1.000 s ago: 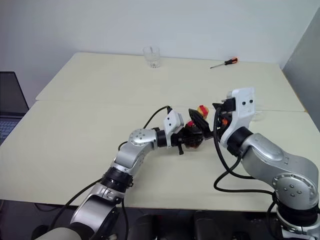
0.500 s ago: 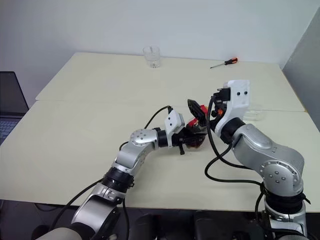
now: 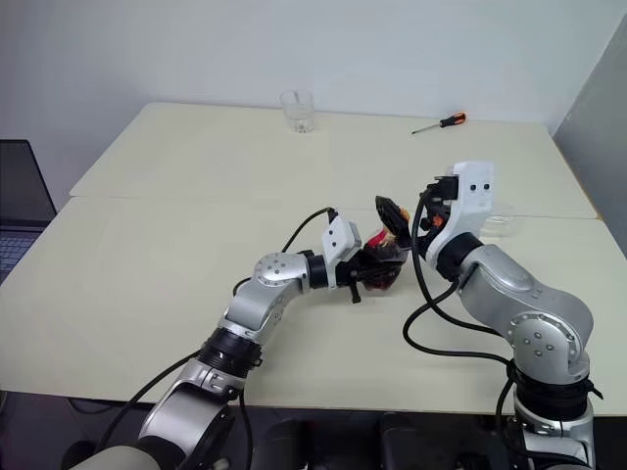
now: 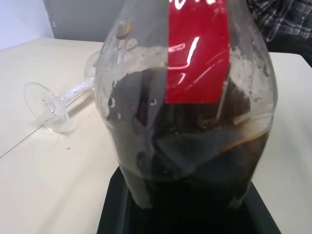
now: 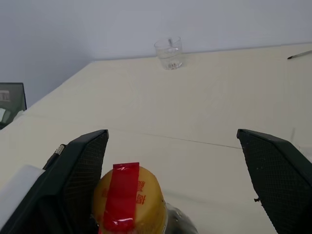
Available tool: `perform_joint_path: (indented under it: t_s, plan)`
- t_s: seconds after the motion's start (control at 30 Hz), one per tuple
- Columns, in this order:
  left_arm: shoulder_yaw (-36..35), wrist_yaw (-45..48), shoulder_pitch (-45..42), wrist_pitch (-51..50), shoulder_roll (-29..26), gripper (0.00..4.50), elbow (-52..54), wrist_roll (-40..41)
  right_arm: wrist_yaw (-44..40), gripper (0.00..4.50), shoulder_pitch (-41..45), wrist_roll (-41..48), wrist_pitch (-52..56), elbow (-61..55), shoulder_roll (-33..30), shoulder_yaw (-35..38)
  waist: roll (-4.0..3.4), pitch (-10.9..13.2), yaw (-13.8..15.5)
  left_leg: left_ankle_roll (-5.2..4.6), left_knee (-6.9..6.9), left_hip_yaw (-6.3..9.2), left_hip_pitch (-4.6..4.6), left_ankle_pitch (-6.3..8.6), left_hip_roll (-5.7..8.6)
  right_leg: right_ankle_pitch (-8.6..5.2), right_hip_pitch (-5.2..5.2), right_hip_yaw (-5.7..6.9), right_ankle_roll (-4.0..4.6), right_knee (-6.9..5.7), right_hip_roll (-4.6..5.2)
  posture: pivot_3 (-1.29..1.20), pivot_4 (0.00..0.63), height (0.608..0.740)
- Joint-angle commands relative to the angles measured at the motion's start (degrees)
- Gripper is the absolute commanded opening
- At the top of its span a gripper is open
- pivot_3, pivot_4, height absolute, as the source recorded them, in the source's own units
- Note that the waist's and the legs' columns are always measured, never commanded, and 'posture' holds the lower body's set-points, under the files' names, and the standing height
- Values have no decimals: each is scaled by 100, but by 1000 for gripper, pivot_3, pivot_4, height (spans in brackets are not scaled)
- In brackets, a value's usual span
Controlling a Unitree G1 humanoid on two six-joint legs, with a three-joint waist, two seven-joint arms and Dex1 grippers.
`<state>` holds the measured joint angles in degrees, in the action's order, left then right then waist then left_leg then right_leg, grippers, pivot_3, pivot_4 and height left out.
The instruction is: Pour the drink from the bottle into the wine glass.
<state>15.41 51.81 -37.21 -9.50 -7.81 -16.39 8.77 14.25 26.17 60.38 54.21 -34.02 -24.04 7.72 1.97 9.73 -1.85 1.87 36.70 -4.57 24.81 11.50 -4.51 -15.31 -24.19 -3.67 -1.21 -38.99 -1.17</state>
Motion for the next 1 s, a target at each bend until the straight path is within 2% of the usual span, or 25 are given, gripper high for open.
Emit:
perform_joint_path:
  t_s: [0.03, 0.77, 0.87, 1.0]
  plan:
    - [-79, -30, -93, 152, 14, 743, 273, 57, -140, 4500, -124, 86, -81, -204, -33, 192, 0, 0, -2, 0, 0, 0, 0, 0, 0, 0, 0, 0, 0, 0, 0, 0, 150, 740]
    - [-82, -52, -133, 160, -7, 742, 242, 65, -557, 4500, -593, 532, -158, -580, -280, 486, 0, 0, -1, 0, 0, 0, 0, 0, 1, 0, 0, -1, 0, 1, 0, 0, 150, 740]
    - [-81, -51, -135, 168, -5, 742, 235, 63, -591, 3915, -587, 542, -194, -596, -272, 453, 0, 0, -2, 0, 0, 1, 0, 0, 1, 0, 0, 0, 0, 0, -1, 0, 150, 740]
    - [-85, -61, -140, 181, -6, 742, 218, 53, -633, 2440, -543, 581, -250, -610, -225, 389, 0, 0, -2, 0, 0, 1, 0, 0, 1, 0, 0, 0, 0, 0, -1, 0, 150, 740]
